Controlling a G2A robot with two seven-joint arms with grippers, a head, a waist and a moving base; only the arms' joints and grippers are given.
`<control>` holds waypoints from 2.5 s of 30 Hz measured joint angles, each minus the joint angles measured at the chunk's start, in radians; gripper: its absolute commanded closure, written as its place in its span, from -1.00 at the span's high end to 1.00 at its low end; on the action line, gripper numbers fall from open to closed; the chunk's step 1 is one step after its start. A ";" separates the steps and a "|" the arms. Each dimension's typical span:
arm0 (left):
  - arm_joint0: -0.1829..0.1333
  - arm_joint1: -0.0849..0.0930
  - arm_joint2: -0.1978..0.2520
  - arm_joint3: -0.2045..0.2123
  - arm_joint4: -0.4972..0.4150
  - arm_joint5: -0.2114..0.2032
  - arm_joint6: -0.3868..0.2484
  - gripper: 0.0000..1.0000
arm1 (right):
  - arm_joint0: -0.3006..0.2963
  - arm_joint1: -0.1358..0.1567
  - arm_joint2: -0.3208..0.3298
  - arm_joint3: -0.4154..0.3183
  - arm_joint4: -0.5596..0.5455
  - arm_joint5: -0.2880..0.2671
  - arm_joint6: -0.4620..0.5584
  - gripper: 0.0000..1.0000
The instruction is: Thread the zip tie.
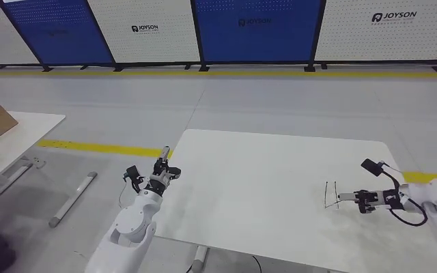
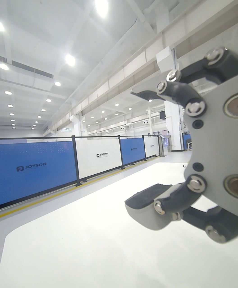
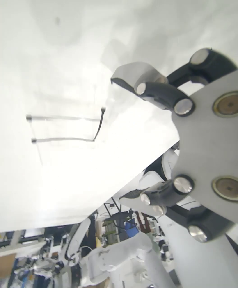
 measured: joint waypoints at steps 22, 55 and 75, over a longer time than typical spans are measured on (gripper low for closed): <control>0.000 0.000 0.000 0.000 0.000 0.000 0.000 1.00 | 0.125 -0.027 -0.147 0.128 -0.004 0.095 -0.001 1.00; 0.000 0.000 0.000 0.000 0.000 0.000 0.000 1.00 | 0.240 -0.114 -0.255 0.451 0.104 0.019 0.000 -0.44; 0.000 0.000 0.000 0.000 0.000 0.000 0.000 1.00 | 0.282 -0.148 -0.322 0.546 0.139 -0.015 0.000 -0.50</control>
